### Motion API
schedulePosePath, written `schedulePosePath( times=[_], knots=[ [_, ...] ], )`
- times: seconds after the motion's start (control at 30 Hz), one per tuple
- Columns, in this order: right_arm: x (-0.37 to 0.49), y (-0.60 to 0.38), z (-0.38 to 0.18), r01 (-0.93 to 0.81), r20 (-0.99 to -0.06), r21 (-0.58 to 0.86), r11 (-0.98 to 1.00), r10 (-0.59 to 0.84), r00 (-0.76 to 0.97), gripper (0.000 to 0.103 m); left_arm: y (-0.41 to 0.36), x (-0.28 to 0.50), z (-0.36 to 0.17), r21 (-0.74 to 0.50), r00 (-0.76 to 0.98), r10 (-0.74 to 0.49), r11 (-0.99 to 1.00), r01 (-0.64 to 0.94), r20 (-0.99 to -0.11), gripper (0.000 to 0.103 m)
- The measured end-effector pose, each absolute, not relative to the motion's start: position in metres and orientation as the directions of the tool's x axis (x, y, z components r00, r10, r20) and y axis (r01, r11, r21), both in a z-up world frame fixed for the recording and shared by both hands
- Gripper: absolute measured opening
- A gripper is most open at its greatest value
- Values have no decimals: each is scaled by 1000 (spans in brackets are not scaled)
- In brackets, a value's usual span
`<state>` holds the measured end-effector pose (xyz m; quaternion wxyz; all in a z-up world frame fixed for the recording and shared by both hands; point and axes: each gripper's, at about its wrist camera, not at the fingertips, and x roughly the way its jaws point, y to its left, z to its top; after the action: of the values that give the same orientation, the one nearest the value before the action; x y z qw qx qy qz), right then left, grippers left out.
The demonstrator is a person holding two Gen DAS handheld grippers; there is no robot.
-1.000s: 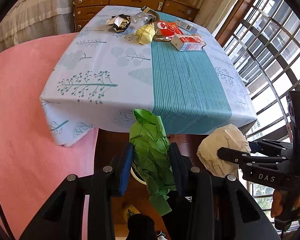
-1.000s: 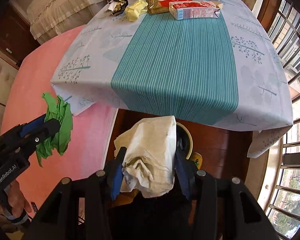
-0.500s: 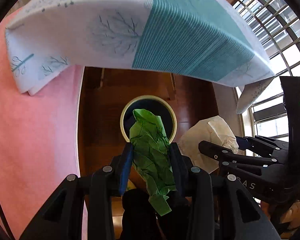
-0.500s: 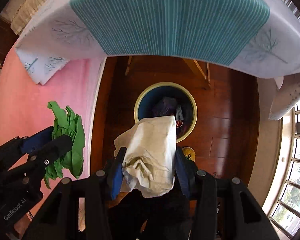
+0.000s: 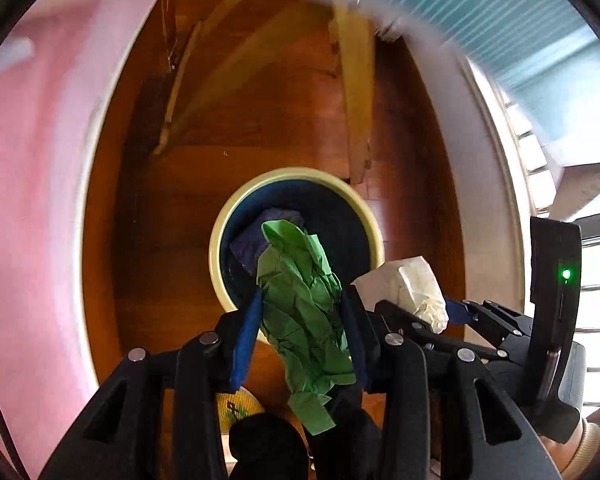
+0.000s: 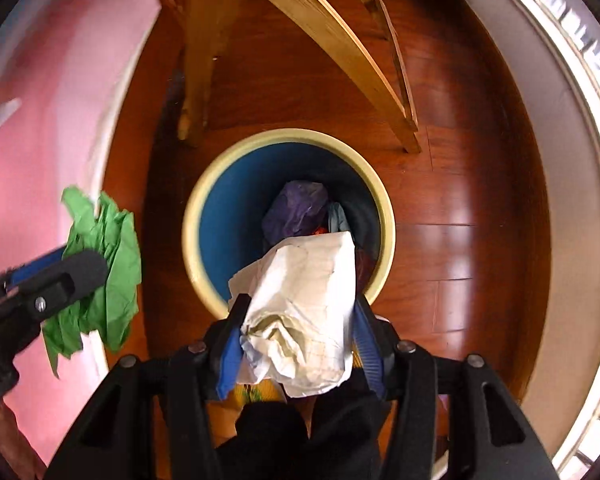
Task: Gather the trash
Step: 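Open both grippers over the bin to drop the leaves and tissue, then raise both tools from the bin back toward the table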
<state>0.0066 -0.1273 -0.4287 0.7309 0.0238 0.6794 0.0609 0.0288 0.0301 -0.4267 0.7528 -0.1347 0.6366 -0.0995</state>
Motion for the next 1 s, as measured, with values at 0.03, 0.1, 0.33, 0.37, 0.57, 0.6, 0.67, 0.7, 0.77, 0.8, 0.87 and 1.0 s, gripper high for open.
schedulePosePath(
  times=[0.03, 0.1, 0.33, 0.37, 0.57, 0.6, 0.67, 0.7, 0.77, 0.8, 0.87, 1.0],
  knots=[
    [11, -131, -438, -40, -988, 133, 990, 135, 68, 54, 28, 30, -434, -326, 162, -318, 945, -22, -934, 39],
    [19, -140, -453, 1, -982, 177, 984, 176, 64, 57, 23, 34, -451, -317, 141, -311, 948, -19, -940, 47],
    [32, -152, -471, 69, -973, 224, 972, 220, 63, 69, 8, 38, -466, -229, 128, -226, 973, -13, -966, 87],
    [33, -153, -472, 77, -974, 220, 972, 216, 64, 70, 11, 38, -466, -223, 128, -220, 975, -16, -967, 87],
    [37, -157, -463, 126, -964, 263, 957, 255, 77, 70, 15, 37, -450, -197, 144, -187, 978, -61, -972, 87],
    [37, -156, -458, 123, -962, 268, 955, 260, 81, 70, 15, 37, -445, -197, 148, -186, 978, -68, -971, 87],
    [38, -155, -447, 119, -959, 281, 952, 272, 84, 71, 18, 39, -437, -194, 163, -179, 978, -76, -970, 88],
    [40, -156, -442, 118, -955, 292, 949, 283, 87, 73, 19, 38, -431, -193, 168, -177, 978, -80, -970, 88],
    [42, -156, -429, 114, -950, 308, 944, 298, 97, 75, 23, 36, -416, -189, 179, -171, 978, -84, -969, 88],
    [42, -155, -423, 109, -946, 317, 942, 307, 101, 76, 25, 36, -409, -184, 185, -166, 979, -85, -969, 88],
    [44, -152, -410, 100, -939, 337, 936, 326, 111, 81, 28, 36, -393, -170, 194, -151, 982, -81, -969, 88],
    [47, -148, -387, 78, -933, 350, 934, 339, 122, 92, 35, 38, -371, -151, 191, -135, 986, -73, -972, 88]
  ],
)
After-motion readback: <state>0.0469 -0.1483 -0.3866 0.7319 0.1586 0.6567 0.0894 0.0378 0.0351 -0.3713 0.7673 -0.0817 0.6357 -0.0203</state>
